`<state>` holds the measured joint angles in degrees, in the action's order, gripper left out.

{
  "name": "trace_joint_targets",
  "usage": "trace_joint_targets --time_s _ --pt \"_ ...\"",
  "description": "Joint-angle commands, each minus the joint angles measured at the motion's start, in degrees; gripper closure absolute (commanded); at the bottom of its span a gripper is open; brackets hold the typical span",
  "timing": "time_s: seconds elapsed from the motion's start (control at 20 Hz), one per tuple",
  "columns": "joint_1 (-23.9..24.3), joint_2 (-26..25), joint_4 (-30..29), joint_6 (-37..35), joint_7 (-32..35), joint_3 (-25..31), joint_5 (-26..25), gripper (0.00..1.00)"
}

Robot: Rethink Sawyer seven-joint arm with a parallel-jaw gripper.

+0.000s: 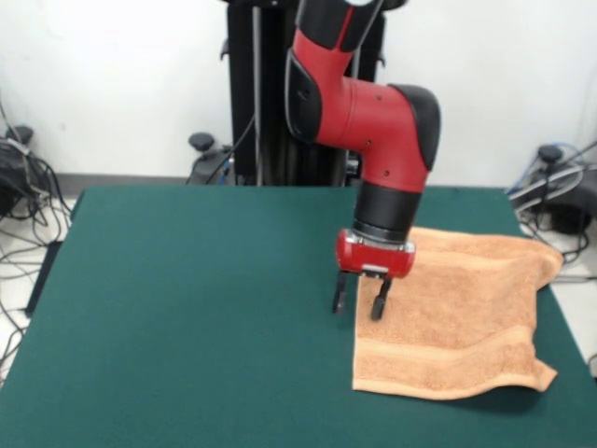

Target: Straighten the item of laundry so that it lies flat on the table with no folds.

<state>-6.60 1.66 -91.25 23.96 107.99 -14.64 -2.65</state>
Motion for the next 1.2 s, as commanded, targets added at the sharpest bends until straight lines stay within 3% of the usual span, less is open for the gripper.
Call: trace_joint_targets --time_s 0.05,0.4,1.05,1.2 --pt "0.5 -3.5 6.9 -6.2 2.5 2.2 -1.1 0.00" --pt "3.4 -9.8 12.0 -4.6 3.5 7.2 -4.2 0.00" --pt "2.7 -11.2 14.1 -4.2 4.9 6.9 -5.4 0.00" --pt "4.1 -11.5 14.4 -4.1 5.5 9.2 -6.9 0.00"
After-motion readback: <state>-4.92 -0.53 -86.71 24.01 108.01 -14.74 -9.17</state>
